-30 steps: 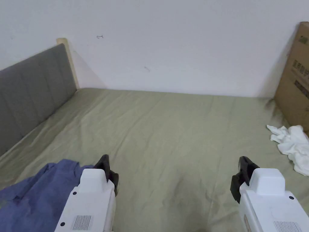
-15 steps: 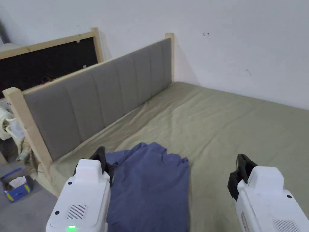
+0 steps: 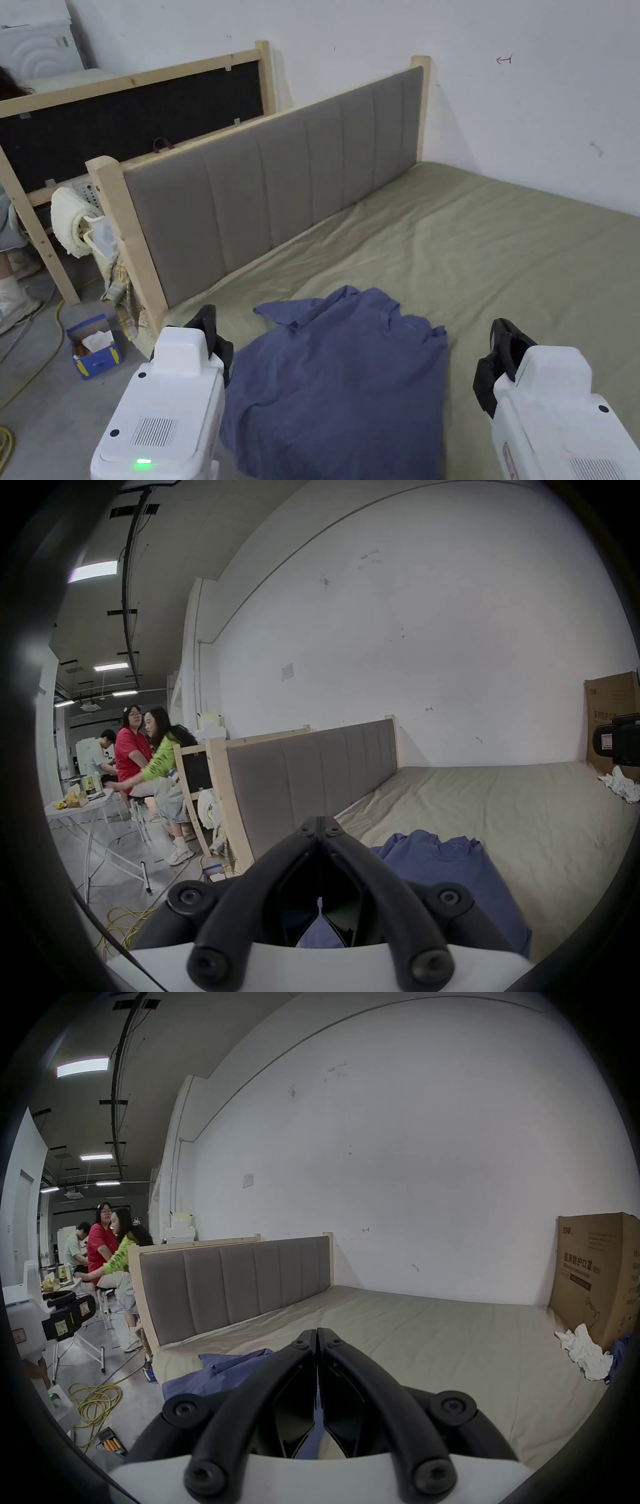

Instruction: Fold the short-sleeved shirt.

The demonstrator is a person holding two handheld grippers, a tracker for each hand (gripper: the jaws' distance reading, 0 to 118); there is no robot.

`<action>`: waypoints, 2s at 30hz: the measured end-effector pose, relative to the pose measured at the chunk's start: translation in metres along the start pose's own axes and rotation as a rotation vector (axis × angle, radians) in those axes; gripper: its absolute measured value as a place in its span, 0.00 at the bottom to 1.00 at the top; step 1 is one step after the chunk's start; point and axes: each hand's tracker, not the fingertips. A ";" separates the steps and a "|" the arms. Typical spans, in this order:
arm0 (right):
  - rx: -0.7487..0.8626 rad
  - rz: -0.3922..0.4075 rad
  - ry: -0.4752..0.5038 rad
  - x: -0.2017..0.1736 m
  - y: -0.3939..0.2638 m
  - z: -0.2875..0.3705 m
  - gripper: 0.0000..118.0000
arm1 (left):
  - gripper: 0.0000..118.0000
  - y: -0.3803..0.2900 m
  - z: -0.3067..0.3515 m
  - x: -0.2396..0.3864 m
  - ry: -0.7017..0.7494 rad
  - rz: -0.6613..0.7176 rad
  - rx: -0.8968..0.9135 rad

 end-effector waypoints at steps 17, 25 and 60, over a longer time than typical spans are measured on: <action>-0.066 0.052 -0.110 0.046 -0.009 -0.024 0.00 | 0.58 -0.045 -0.158 0.111 -0.264 0.016 -0.640; -0.114 0.067 -0.152 0.069 -0.020 -0.033 0.00 | 0.96 -0.112 -0.215 0.163 -0.235 0.024 -0.946; 0.005 -0.011 -0.323 0.153 0.008 0.089 0.00 | 0.00 0.108 -0.105 0.248 -0.789 0.033 -0.551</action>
